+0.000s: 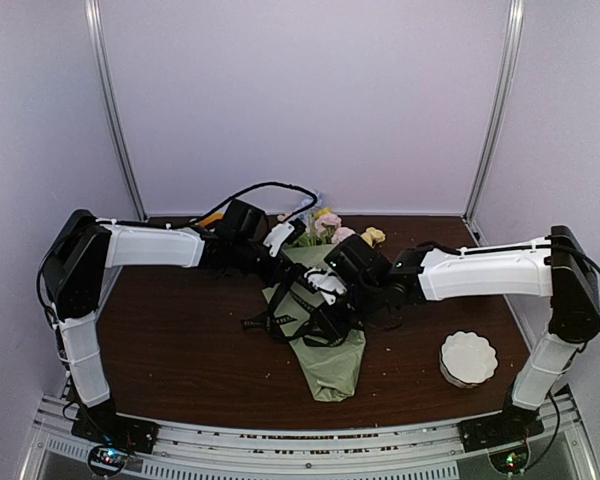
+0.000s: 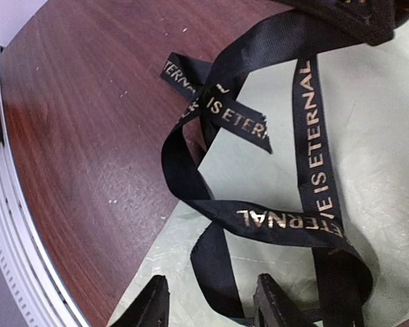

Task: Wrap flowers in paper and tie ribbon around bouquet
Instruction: Cross the ribbon over the folded bouquet.

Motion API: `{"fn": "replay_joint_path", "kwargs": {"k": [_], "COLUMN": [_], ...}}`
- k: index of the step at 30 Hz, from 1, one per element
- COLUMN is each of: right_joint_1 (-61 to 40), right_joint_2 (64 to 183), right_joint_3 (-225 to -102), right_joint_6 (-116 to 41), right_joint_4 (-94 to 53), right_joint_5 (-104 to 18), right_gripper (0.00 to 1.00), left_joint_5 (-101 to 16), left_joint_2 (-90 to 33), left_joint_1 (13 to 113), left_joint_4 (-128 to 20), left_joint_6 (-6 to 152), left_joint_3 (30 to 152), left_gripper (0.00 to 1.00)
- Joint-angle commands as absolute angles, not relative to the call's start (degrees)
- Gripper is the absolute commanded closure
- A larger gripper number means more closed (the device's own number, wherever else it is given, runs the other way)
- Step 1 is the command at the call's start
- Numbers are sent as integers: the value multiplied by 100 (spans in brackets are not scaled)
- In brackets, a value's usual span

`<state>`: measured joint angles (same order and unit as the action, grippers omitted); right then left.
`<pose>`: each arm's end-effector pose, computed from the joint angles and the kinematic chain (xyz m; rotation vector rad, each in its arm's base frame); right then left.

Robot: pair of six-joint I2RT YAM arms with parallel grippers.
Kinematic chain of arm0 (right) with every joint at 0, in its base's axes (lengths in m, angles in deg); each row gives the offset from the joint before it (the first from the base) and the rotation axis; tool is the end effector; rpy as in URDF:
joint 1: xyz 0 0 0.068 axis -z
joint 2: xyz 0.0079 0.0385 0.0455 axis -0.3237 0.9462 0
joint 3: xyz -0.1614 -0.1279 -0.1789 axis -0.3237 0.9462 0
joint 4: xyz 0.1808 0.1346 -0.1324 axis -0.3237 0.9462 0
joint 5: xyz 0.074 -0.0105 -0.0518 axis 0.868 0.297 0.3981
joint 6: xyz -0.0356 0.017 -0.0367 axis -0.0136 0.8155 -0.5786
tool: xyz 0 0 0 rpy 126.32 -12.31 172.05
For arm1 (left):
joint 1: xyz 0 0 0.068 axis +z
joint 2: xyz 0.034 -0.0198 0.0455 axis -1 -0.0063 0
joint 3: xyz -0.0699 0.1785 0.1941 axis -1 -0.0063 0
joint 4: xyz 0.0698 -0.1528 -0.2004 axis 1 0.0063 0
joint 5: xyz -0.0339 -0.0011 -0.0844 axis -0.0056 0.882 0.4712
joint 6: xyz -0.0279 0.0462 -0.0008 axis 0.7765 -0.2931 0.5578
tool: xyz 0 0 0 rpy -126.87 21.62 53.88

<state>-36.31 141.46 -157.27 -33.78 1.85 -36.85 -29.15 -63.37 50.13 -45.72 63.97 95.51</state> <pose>0.2034 0.3078 0.2193 -1.0961 2.3839 0.7532 0.3246 -0.2846 0.2031 0.9285 2.1561 -0.8094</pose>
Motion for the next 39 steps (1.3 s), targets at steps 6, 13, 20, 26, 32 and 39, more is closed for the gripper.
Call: {"fn": "replay_joint_path", "kwargs": {"k": [6,13,20,26,32,39], "right_joint_1": [-3600,-3596,-3603,-3596,-3577,-2441], "right_joint_2": [14722,14792,14804,14369,13509,12101], "right_joint_3": [-16182,-16105,-16073,-16041,-15954,-15306], "right_joint_6": [-4483,-4483,-4355,-4251,-3974,-2811], "right_joint_4": [1443,1393,1413,1388,1237,-70], "right_joint_5": [-3489,-3568,-3838,-3971,-3410,-2819], "right_gripper": [50,50,90,100,100,100], "left_joint_5": [-2797,-2815,-2805,-2797,-2822,-3144], "left_joint_2": [-6289,-6306,-6302,-6314,-6307,-6100], "left_joint_1": [5068,5079,5109,5125,5198,5252], "left_joint_4": [-4671,-4686,-4656,-4693,-4701,-4629], "left_joint_6": [6305,6314,6305,6324,6422,6594], "left_joint_3": [9567,9547,9542,9548,9558,9294], "left_gripper": [100,100,100,100,100,100]}}
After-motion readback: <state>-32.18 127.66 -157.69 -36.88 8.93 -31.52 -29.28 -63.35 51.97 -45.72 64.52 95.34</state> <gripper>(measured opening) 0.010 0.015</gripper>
